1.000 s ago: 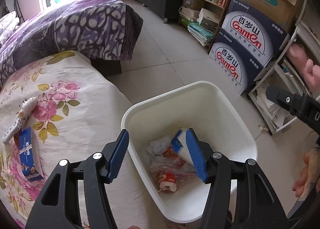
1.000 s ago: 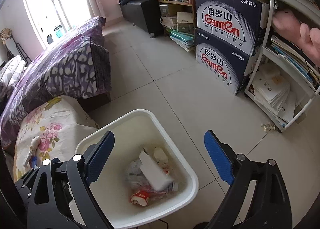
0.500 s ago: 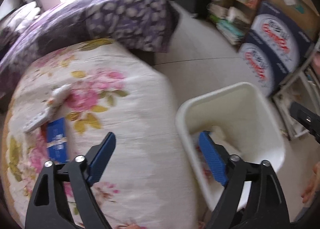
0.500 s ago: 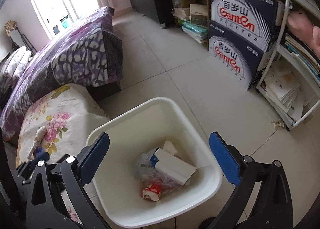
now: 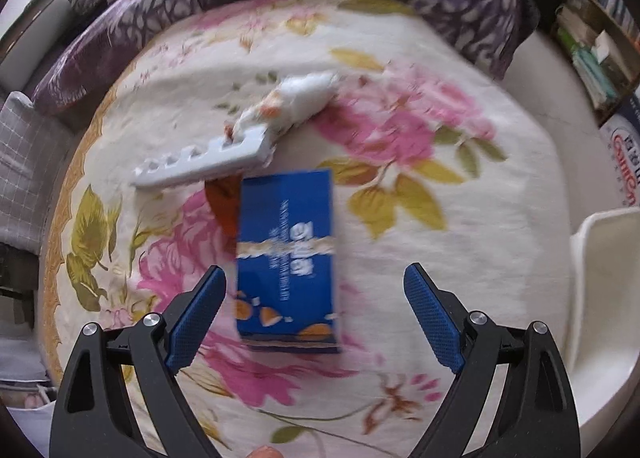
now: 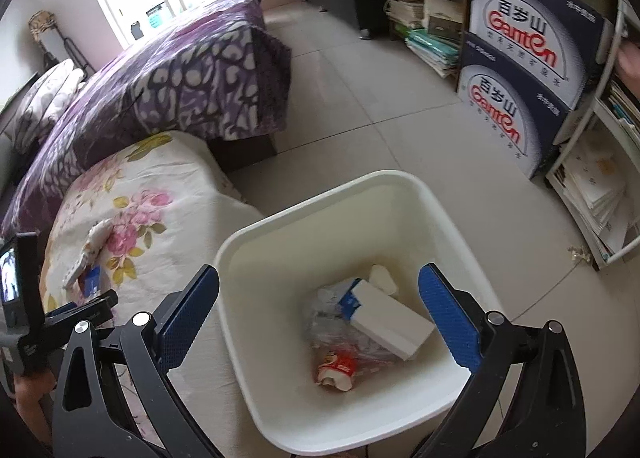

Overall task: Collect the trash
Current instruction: 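Grasp the blue biscuit box on the quilt with the left tool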

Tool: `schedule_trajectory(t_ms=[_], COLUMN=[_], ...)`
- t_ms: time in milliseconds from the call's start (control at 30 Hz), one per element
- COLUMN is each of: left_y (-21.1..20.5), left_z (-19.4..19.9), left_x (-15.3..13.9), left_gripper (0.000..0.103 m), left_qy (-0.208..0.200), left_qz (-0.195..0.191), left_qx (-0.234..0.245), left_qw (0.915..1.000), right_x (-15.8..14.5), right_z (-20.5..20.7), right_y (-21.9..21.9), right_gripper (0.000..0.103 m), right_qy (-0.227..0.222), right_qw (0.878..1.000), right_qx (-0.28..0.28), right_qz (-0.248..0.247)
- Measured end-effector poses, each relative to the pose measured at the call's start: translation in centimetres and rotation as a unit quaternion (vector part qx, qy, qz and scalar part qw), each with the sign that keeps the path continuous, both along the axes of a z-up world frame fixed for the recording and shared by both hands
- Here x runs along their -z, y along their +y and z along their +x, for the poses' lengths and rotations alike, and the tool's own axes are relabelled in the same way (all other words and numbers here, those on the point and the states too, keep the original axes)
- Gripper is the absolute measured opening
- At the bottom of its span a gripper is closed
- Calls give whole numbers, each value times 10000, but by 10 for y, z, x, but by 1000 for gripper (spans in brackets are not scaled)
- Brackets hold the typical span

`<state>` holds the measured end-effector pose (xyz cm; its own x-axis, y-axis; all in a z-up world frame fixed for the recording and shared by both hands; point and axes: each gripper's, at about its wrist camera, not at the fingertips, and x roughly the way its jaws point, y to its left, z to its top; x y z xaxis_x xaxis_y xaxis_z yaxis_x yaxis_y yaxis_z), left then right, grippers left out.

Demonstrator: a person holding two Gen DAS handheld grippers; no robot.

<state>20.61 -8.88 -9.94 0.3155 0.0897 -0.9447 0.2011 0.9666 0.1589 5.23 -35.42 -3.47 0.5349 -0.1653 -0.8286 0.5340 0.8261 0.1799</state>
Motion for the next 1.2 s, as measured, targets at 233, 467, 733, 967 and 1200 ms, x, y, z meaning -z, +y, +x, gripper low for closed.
schedule_trajectory(t_ms=[233,467,733,967,1200], left_y=[20,51,141,215,232], left_z=[-3,-15,-23,-20,-14], left_x=[13,-10,-100,-139,-134], left_gripper=[67,55,55,56,56], left_qy=[339,196,-697,-1237,-1097], left_qz=[-382,-657,-1316,-1868,-1903], left_qx=[229,469,-171,-1196,-1411], left_qw=[9984,9965,9887,9672,9653], right_x=[3,9,24,41,54], right_z=[22,44,80,112,152], right_y=[29,62,118,213,269], right_gripper=[96,96,96,96,95], right_qy=[-46,-91,-242,-474,-620], right_qw=[9995,9974,9846,9438,9404], right_qx=[-316,-677,-1643,-3270,-3331], right_qz=[86,217,554,78,292])
